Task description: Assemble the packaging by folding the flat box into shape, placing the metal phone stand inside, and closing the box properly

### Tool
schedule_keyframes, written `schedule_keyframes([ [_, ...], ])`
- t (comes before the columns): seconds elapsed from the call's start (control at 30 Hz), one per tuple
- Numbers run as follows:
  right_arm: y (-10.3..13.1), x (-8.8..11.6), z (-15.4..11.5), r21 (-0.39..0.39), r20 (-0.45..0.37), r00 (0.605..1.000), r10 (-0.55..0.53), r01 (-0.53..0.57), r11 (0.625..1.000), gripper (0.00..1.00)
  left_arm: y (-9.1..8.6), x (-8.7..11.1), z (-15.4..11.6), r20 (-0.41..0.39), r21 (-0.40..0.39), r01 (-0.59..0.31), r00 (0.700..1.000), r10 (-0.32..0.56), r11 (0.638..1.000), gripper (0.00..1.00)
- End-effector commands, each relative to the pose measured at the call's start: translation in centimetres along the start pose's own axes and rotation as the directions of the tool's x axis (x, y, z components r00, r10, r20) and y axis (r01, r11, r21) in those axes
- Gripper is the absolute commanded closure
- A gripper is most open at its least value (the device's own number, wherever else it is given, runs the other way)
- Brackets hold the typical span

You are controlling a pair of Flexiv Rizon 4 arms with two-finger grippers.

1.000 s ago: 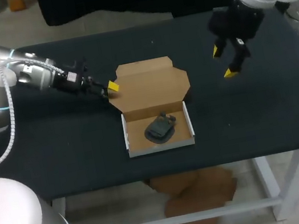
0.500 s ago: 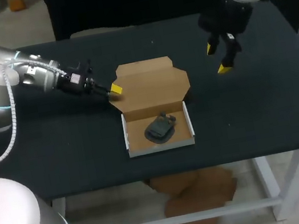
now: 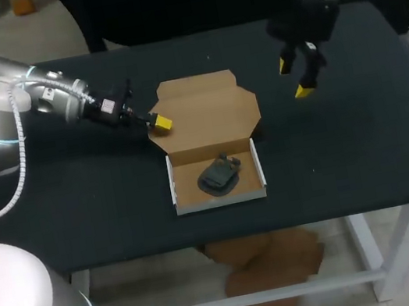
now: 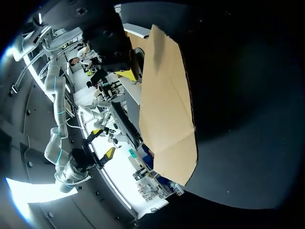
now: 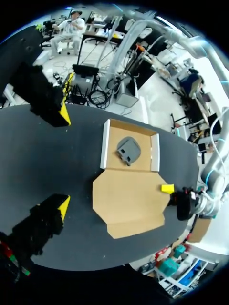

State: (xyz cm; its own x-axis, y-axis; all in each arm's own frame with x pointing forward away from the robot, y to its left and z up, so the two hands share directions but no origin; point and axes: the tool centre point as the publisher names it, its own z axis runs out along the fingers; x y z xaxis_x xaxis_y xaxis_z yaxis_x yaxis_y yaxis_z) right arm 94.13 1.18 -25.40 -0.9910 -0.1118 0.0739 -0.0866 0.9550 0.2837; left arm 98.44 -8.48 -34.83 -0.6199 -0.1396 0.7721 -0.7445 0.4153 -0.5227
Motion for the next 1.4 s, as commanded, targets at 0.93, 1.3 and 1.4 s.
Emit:
schedule_keyframes([
  [0.93,1.2,-0.2,0.4,0.018,-0.03,0.999,-0.015,0.016,1.0,0.0,0.0,0.8,0.1,-0.01,0.064,-0.07,0.997,0.071,0.996,0.8],
  [1.3,1.6,-0.2,0.4,0.027,-0.037,0.999,-0.02,0.021,0.999,0.0,-0.2,0.9,0.1,-0.009,0.091,-0.084,0.996,0.085,0.992,0.77],
  [1.4,1.7,-0.2,0.4,0.028,-0.037,0.999,-0.02,0.022,0.999,0.0,-0.4,1.0,0.2,0.004,0.098,-0.09,0.996,0.09,0.991,0.82],
])
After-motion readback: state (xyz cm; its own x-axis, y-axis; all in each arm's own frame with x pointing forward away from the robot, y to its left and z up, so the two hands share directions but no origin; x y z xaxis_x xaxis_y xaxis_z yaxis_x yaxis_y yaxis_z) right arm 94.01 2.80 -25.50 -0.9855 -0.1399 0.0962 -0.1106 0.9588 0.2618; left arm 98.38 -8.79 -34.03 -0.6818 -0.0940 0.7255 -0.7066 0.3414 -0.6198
